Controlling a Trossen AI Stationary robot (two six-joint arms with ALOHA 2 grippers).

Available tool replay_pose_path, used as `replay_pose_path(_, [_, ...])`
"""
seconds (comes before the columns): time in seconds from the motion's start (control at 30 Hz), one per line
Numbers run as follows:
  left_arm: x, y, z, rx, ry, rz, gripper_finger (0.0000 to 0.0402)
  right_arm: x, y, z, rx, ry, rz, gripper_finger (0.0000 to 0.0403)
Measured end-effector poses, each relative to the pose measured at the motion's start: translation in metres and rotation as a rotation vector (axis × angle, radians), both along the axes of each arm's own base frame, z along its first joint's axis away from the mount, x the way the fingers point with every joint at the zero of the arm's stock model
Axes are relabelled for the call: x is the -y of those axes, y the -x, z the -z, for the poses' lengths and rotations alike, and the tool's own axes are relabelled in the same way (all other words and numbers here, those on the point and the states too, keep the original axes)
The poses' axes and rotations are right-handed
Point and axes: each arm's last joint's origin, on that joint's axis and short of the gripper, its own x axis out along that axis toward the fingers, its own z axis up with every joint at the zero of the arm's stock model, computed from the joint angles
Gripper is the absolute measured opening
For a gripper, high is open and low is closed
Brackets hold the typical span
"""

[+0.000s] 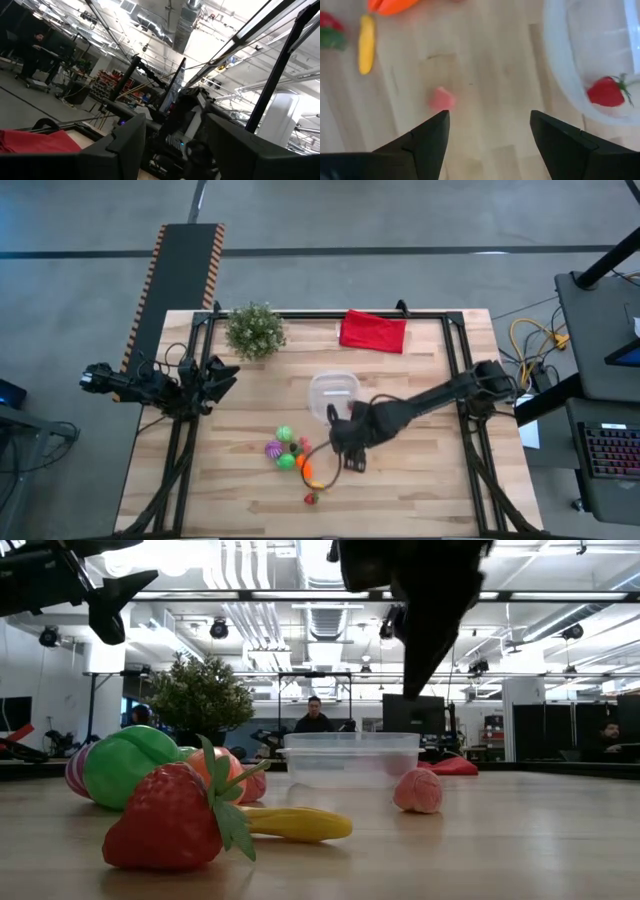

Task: Pick and placing Produce into tupperware
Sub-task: Put the bottom pink peach into the transparent container

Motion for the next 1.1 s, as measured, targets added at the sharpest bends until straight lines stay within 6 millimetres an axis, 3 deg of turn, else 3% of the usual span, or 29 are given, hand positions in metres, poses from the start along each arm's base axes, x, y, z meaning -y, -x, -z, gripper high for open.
replay_pose_path(0.57, [0.000,0.000,0.001,-0.006,-0.002,0.000,0.0192,-0.051,-0.010,0.050,-0.035,-0.014,-0.035,0.0270])
replay_pose_path(0.83, [0.000,-0.001,0.002,-0.022,-0.006,0.000,0.0192,-0.054,-0.016,0.071,-0.043,-0.004,0.028,0.0270])
replay_pose_path(1.1, [0.000,-0.001,0.002,-0.026,-0.007,0.001,0.0192,-0.055,-0.019,0.077,-0.029,-0.003,0.078,0.0253])
